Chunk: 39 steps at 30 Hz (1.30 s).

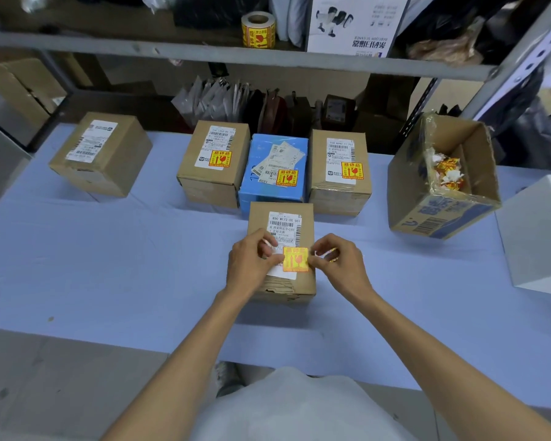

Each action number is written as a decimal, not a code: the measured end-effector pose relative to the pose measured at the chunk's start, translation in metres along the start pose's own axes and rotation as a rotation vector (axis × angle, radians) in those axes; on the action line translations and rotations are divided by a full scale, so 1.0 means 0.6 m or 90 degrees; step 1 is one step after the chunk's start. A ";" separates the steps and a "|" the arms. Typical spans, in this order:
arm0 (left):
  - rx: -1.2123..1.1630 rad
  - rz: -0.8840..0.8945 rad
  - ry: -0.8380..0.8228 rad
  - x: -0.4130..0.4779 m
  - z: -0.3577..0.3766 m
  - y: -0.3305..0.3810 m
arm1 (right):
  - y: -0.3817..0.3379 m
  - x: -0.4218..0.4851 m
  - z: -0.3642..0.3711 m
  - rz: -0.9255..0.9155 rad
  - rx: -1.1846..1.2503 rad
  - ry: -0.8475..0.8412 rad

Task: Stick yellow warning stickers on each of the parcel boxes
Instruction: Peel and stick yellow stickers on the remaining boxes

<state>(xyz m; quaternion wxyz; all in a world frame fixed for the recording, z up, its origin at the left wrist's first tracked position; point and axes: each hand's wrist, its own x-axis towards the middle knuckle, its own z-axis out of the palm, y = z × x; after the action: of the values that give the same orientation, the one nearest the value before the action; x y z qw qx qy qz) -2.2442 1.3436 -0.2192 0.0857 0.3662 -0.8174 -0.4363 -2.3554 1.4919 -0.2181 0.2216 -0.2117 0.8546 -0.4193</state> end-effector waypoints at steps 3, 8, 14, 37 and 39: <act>0.009 0.063 -0.078 -0.002 0.005 0.011 | -0.007 -0.001 0.017 -0.058 0.013 -0.020; 0.065 0.047 -0.104 0.005 -0.013 0.001 | -0.002 0.008 0.014 -0.064 -0.033 -0.045; 0.090 0.069 -0.129 0.003 -0.013 0.011 | -0.002 0.005 0.016 -0.077 -0.047 -0.025; -0.222 -0.094 -0.205 0.046 -0.049 0.043 | -0.051 0.022 0.013 -0.069 -0.011 0.040; -0.234 -0.085 -0.247 0.054 -0.055 0.057 | -0.085 0.022 0.018 -0.120 0.036 0.002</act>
<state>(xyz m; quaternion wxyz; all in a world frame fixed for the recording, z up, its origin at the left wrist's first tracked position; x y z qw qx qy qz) -2.2701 1.3124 -0.1788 -0.0366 0.3070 -0.6997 -0.6441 -2.3510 1.4496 -0.1854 0.1859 -0.2843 0.8191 -0.4622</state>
